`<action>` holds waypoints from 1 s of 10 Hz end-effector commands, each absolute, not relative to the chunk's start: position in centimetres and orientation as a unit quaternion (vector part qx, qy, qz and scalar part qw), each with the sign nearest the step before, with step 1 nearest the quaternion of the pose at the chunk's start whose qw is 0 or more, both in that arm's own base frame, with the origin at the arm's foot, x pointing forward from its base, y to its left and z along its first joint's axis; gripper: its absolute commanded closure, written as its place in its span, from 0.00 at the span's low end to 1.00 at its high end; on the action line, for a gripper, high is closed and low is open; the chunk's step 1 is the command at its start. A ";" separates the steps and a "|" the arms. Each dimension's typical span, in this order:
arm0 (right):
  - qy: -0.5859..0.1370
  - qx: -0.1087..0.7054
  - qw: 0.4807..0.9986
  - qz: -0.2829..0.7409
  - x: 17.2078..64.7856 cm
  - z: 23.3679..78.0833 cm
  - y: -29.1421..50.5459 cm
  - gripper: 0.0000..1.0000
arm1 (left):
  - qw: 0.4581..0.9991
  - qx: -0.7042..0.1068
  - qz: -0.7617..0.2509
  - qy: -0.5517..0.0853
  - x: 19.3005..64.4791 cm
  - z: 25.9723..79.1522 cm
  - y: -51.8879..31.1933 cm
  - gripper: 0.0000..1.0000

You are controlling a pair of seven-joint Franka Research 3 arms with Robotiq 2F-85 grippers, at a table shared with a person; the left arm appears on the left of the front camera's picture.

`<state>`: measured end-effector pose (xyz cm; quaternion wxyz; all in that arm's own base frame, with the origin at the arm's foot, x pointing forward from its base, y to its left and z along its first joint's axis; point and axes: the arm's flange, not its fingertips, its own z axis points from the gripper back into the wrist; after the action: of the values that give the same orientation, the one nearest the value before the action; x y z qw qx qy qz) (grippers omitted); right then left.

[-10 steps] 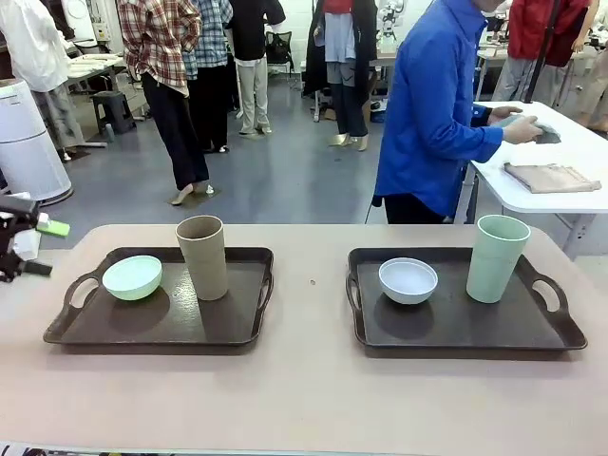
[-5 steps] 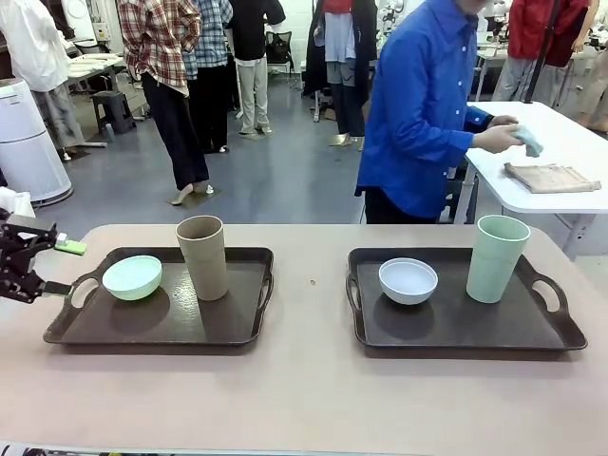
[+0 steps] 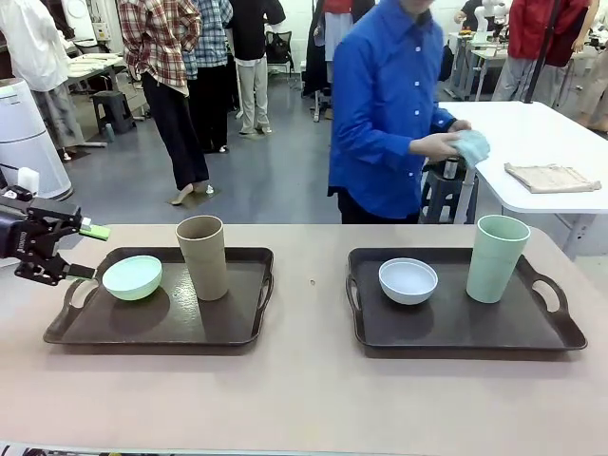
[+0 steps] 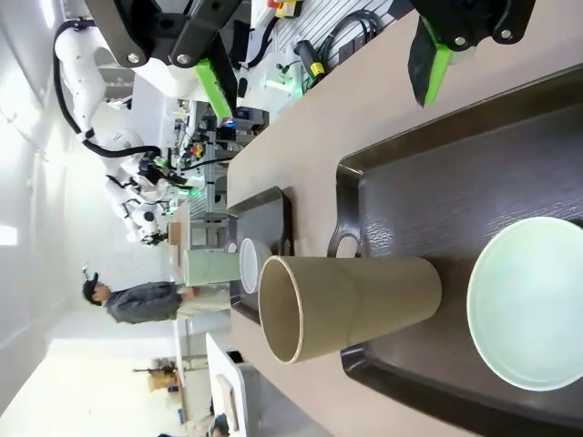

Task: Set up a tray with a mat and arrange the tableware.
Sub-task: Pick up the Picnic Bowl and Reusable plastic cup from the Handle tray in front of the human's position and hold them in the air.

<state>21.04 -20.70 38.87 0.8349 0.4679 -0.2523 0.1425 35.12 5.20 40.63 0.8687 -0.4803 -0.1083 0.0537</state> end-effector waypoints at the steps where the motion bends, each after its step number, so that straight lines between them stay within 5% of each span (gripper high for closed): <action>1: -0.260 0.469 0.834 0.129 20.4 40.5 -19.4 0.00 | 0.873 -0.468 0.064 -0.119 30.8 38.8 2.8 0.00; 10: -0.255 0.459 0.839 0.143 20.6 40.9 -20.1 0.00 | 0.875 -0.467 0.058 -0.114 35.2 40.6 5.4 0.00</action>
<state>20.94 -19.84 41.10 0.8395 0.4595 -0.2528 0.1423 35.13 5.70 40.53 0.8779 -0.4617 -0.1130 0.0585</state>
